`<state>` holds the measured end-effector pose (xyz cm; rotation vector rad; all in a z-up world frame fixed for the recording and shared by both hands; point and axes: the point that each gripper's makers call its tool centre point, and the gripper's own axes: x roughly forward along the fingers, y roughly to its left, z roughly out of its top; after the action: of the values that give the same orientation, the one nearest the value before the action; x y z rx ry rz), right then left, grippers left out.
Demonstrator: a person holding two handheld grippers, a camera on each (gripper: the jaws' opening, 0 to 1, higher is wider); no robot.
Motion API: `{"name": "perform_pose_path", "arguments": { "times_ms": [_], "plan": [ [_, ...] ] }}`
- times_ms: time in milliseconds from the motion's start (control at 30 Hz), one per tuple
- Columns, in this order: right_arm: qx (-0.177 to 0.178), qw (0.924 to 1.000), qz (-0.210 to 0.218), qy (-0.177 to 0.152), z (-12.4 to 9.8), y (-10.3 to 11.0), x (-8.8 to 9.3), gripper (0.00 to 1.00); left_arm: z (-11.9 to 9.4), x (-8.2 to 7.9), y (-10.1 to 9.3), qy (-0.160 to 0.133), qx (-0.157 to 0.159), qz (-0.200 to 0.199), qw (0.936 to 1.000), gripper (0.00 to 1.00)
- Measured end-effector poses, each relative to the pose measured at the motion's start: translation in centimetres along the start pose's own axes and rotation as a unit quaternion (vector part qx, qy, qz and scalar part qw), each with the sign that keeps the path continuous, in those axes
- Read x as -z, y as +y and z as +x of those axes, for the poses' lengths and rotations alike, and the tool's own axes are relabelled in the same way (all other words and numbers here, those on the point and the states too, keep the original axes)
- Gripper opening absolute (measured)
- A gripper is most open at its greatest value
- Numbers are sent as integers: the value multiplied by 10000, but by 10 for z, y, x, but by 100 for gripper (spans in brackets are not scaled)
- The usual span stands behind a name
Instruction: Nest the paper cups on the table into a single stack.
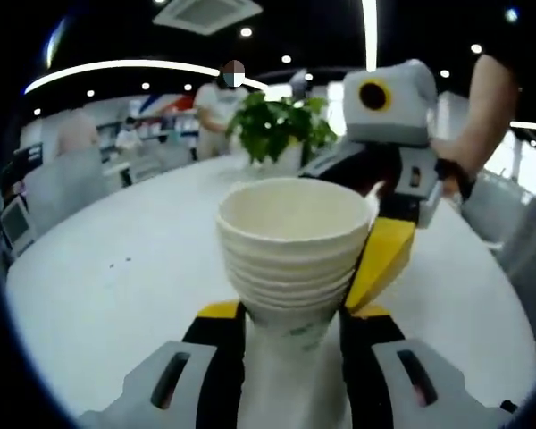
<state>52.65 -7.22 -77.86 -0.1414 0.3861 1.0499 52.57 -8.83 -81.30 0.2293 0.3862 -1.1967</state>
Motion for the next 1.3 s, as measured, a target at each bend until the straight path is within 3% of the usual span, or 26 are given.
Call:
{"name": "perform_pose_path", "arguments": {
  "times_ms": [200,567,1100,1300],
  "plan": [
    [20,9999,124,-1,1,1,-1,49,-1,5,-1,151,-53,41,9999,51],
    [49,9999,149,-12,-9,8,-2,55,-16,5,-2,246,-126,-13,9996,55],
    [444,9989,155,16,-62,32,-3,63,-79,-9,-19,214,-522,-39,9984,62],
    [679,9974,244,-61,-93,49,-4,67,-110,-23,-40,127,-596,-72,9981,68]
  ]
}}
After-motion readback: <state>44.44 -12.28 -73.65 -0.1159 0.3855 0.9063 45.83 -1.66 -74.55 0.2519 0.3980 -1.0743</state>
